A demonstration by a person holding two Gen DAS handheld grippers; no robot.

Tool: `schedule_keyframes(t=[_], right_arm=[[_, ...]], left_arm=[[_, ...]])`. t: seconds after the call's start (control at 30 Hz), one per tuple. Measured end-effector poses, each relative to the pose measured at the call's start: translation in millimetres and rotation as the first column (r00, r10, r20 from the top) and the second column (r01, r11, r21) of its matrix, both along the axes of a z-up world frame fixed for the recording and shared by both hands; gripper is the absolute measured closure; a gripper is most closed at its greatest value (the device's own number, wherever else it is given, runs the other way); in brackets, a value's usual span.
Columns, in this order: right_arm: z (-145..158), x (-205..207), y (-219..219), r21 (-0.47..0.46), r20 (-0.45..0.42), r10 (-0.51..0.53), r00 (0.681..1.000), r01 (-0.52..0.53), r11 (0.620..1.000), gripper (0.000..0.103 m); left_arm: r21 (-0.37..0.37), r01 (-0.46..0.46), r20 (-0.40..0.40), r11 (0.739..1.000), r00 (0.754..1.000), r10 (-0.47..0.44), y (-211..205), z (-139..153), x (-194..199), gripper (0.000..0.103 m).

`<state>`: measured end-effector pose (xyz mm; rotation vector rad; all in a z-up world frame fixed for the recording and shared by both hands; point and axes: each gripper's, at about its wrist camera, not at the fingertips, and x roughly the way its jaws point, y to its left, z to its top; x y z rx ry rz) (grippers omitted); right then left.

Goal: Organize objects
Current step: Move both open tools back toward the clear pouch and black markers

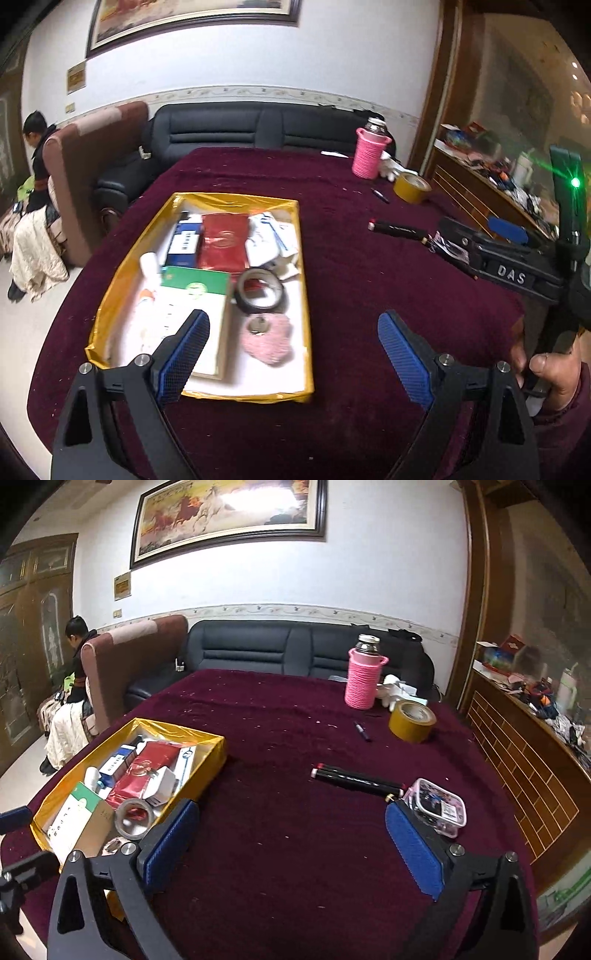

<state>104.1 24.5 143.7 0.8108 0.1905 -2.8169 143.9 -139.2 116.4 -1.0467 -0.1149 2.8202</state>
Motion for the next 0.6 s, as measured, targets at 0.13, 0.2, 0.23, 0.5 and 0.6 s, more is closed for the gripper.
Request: schedule_keyframes(t=[0.13,0.2,0.23,0.5,0.6], right_arm=[[-1.2,-1.0,12.1,-0.011,0.008,-0.018,1.000,0.018,1.000,0.000],[-2.0,-1.9,16.9,-0.014,0.010,-0.024,1.000,0.024,1.000,0.000],[-2.4,-2.3,19.2,-0.015,0.010,-0.027,1.000,0.027,1.000,0.000],[-8.0,-8.5,30.0,-0.019,0.024,-0.038,0.999,0.038,0.999,0.000],[-11.3,-11.9,33.1,-0.022,0.035,-0.042,0.999,0.042,0.999,0.000]], left_arm=[[-0.019,0.034,0.011,0.999,0.999,-0.034,14.9,-2.7,0.3,0.011],[-0.024,0.045,0.016,0.999,0.999,-0.045,19.9,-3.7,-0.6,0.011],[-0.025,0.049,0.019,0.998,0.999,-0.049,22.0,-4.2,-0.8,0.011],[-0.028,0.070,0.050,0.997,0.996,-0.069,34.9,-11.2,-8.2,0.011],[-0.028,0.075,0.062,0.997,0.995,-0.074,38.1,-14.7,-11.1,0.011]])
